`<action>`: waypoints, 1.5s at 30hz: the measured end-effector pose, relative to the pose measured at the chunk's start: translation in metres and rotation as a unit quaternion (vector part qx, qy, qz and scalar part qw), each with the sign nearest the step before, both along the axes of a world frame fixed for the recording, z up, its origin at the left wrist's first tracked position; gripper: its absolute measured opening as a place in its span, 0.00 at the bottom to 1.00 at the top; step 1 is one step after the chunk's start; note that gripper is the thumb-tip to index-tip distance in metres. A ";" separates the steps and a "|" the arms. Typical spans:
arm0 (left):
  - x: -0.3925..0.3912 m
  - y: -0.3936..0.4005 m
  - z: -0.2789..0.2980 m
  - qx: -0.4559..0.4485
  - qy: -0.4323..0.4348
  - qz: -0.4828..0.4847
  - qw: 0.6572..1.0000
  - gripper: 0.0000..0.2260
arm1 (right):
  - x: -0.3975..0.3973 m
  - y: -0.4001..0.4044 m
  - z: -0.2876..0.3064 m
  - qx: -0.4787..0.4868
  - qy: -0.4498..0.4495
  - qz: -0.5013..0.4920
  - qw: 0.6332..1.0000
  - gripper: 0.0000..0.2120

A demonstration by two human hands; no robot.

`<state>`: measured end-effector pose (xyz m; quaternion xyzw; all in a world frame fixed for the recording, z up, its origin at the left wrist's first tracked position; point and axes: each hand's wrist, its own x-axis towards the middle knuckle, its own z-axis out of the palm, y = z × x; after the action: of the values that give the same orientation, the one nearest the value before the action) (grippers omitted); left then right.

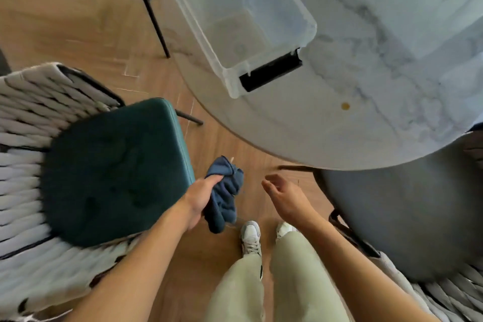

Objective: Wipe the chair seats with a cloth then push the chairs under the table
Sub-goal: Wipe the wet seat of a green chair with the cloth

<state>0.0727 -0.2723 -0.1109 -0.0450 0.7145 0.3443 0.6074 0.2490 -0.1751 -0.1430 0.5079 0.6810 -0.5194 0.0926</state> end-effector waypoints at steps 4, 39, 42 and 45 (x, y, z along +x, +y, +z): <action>-0.037 -0.021 -0.007 -0.016 0.018 0.115 0.993 0.10 | -0.056 -0.001 -0.001 0.005 -0.003 0.048 0.999 0.21; -0.341 -0.218 -0.089 0.003 0.106 0.471 0.876 0.18 | -0.375 -0.051 -0.074 0.037 -0.051 0.136 0.989 0.25; -0.369 -0.237 -0.095 -0.091 0.206 0.532 0.816 0.20 | -0.391 -0.058 -0.089 0.066 -0.051 0.170 0.982 0.25; -0.393 -0.235 -0.126 -0.219 0.332 0.468 0.789 0.21 | -0.409 -0.062 -0.108 0.089 -0.034 0.177 0.980 0.26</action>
<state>-0.3202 -0.5074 -0.2369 -0.3884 0.8199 0.4145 0.0714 -0.1596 -0.2369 -0.2509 0.4027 0.7999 -0.4151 0.1606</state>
